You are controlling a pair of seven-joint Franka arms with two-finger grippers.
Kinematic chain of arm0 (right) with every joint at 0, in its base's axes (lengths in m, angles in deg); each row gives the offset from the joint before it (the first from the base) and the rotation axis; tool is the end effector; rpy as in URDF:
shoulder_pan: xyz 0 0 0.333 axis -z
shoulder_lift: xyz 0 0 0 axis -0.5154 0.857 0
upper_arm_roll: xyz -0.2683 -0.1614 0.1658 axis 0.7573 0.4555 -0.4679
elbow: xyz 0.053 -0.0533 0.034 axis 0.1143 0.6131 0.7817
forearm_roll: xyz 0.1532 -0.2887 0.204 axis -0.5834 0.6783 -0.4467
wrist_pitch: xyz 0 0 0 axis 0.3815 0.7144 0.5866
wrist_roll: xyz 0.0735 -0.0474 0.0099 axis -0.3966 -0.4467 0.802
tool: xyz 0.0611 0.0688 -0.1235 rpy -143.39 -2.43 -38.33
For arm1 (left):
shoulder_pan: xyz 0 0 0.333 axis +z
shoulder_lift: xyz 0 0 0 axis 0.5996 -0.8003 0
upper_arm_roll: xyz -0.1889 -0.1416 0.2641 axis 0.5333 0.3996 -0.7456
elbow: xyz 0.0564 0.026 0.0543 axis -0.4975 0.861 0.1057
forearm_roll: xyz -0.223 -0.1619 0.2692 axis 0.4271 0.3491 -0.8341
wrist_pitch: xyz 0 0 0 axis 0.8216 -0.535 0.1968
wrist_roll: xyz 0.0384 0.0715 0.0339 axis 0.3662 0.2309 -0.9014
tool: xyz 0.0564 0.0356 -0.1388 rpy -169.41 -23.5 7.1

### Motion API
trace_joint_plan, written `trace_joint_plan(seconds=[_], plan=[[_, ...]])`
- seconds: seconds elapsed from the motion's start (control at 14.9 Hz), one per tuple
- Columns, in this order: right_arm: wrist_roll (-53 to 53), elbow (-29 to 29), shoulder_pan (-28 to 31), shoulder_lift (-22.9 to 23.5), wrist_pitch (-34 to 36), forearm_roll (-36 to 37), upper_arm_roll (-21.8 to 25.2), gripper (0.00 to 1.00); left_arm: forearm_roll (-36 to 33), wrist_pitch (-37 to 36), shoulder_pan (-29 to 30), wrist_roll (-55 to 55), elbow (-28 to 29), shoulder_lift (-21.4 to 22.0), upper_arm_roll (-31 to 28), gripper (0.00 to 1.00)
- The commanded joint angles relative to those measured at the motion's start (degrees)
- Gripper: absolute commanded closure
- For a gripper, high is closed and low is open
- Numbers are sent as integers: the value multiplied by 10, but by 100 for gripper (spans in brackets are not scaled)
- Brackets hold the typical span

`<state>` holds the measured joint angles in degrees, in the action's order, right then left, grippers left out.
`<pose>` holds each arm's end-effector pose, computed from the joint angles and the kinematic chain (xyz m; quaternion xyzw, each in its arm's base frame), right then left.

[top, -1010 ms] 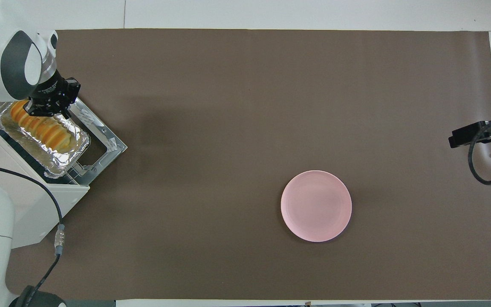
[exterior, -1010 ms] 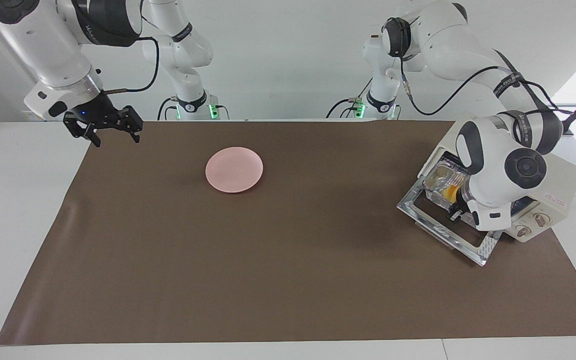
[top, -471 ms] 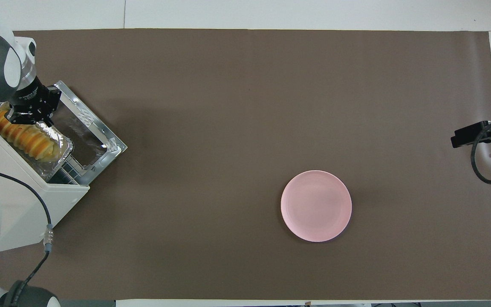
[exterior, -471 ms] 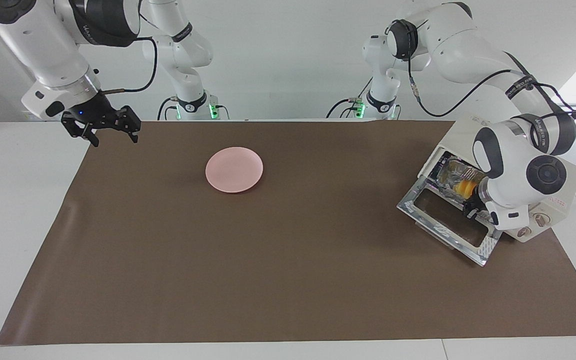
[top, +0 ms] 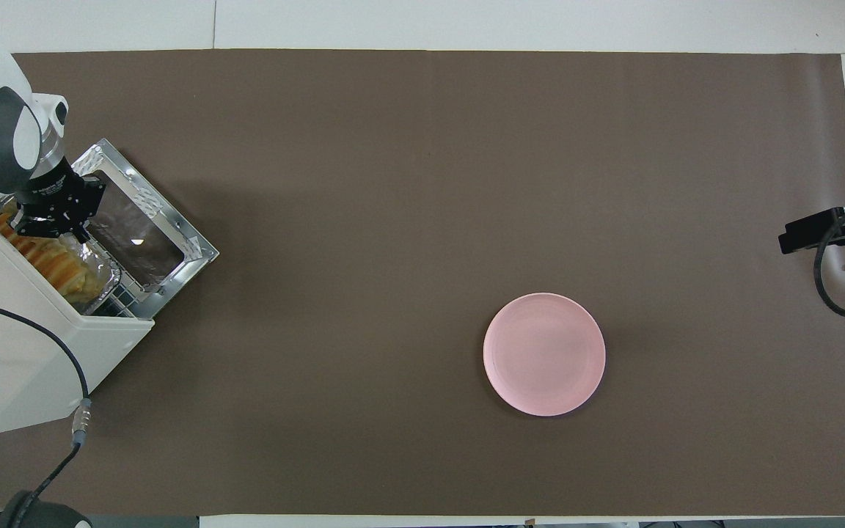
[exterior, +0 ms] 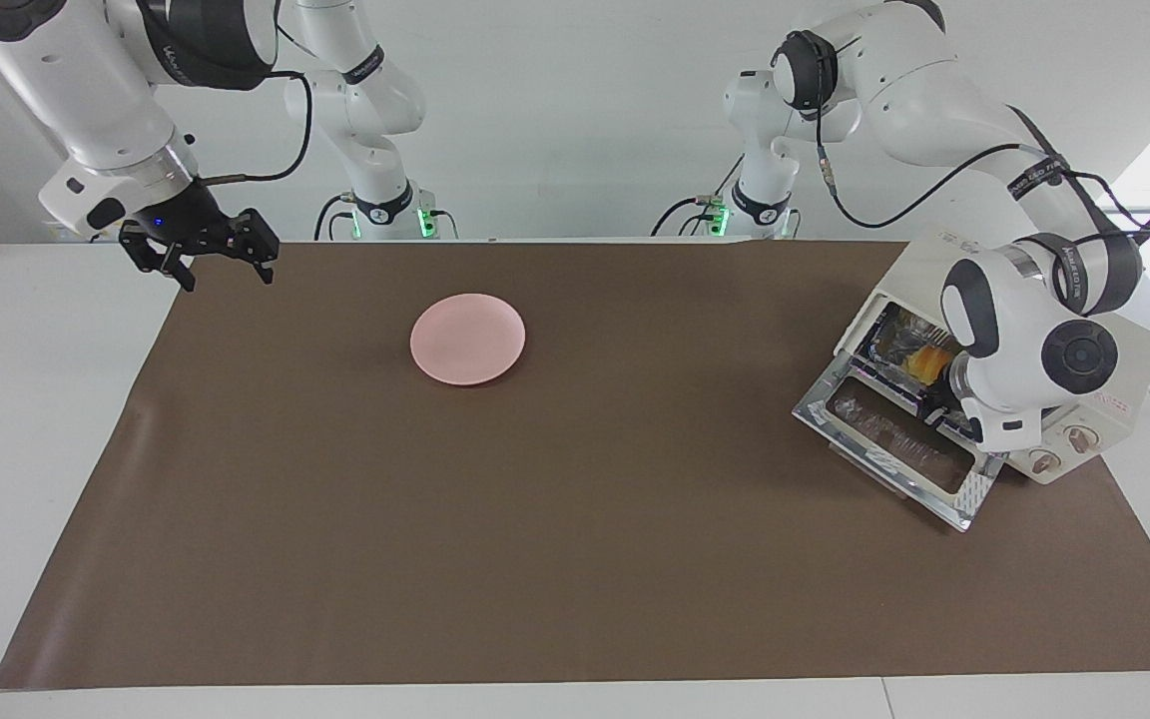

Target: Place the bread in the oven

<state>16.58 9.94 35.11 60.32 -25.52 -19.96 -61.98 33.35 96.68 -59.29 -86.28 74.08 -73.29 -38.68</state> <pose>0.5288 -0.0398 0.5877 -0.9983 -0.0476 0.0323 0.0043 0.6429 0.0230 0.3735 -0.9070 -0.3563 0.1520 0.1654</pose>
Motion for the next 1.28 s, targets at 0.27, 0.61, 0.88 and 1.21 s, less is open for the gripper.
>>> trace_joint_plan(seconds=[0.27,0.61,0.88,1.21], plan=[[9,0,11,-12,20,-3,-9,0,-14,23,-12,35,37,28,-4,0],[8,0,8,-14,18,-2,-9,0,-53,88,-30,61,12,29,-3,0],[10,2,7,-15,20,-2,-8,0,-44,83,-30,117,-33,42,-2,0],[10,2,7,-15,20,-2,-8,0,5,1,-32,257,-32,120,2,0]])
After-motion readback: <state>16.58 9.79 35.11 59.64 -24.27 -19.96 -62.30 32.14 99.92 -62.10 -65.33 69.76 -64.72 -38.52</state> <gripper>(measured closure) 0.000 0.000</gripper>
